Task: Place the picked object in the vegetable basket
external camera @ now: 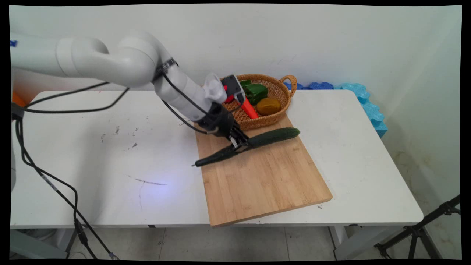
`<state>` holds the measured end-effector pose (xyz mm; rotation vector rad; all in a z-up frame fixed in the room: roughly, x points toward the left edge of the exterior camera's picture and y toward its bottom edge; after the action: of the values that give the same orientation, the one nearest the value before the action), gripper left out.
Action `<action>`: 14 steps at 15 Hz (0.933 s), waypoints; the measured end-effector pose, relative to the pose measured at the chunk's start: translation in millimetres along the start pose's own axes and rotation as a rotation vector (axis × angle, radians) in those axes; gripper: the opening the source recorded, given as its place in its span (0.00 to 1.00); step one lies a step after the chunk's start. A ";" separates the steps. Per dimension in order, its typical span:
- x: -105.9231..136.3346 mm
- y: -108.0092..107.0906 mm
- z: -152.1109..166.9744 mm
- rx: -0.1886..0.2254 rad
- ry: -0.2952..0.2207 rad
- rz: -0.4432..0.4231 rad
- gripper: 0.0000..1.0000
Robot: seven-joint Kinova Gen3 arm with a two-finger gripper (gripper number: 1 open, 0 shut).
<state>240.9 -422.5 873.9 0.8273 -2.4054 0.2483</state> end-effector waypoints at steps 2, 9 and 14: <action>8.4 -2.7 -23.3 0.002 0.013 0.000 0.00; 25.5 -42.3 -95.0 0.082 -0.008 -0.040 0.00; 25.8 -74.2 -109.9 0.150 -0.038 -0.082 0.00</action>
<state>320.7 -456.0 977.7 1.0033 -2.4038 0.3875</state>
